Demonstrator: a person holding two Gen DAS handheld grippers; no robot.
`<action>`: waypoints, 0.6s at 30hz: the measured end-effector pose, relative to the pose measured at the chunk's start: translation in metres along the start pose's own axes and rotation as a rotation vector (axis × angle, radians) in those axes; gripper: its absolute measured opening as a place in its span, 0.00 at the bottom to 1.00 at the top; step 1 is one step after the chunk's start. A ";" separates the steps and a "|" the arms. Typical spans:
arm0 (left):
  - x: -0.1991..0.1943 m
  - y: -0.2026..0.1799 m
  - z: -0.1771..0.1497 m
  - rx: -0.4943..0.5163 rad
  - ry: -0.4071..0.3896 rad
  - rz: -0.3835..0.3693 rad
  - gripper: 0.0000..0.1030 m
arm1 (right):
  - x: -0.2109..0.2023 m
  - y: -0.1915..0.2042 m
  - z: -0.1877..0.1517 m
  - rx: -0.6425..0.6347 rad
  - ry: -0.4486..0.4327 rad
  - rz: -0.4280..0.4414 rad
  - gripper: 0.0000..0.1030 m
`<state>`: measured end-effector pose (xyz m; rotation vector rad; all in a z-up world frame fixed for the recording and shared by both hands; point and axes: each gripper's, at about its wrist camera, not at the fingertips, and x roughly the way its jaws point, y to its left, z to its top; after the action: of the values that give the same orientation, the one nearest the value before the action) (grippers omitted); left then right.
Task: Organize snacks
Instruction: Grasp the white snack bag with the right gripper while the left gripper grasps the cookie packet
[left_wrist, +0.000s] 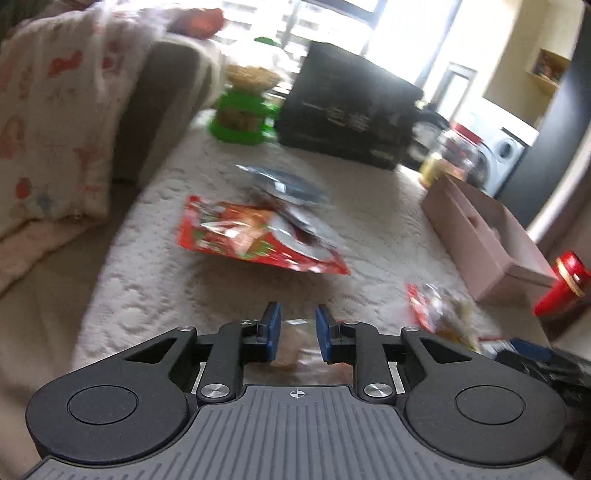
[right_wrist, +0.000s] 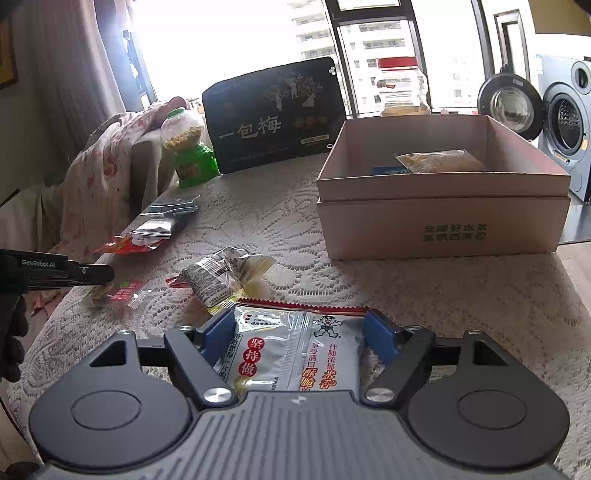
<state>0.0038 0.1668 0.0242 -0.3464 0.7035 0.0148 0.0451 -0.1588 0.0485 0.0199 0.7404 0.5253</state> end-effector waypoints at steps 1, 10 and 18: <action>0.001 -0.005 -0.001 0.019 0.008 -0.018 0.24 | 0.000 0.000 0.000 0.000 0.000 0.000 0.75; 0.007 -0.044 -0.014 0.213 0.069 -0.087 0.26 | 0.000 0.000 0.000 0.003 -0.002 0.002 0.76; -0.003 -0.011 -0.001 0.071 -0.017 -0.020 0.26 | 0.001 0.000 -0.001 0.000 0.000 0.001 0.76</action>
<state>0.0022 0.1567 0.0292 -0.2848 0.6815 -0.0261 0.0451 -0.1585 0.0474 0.0205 0.7409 0.5262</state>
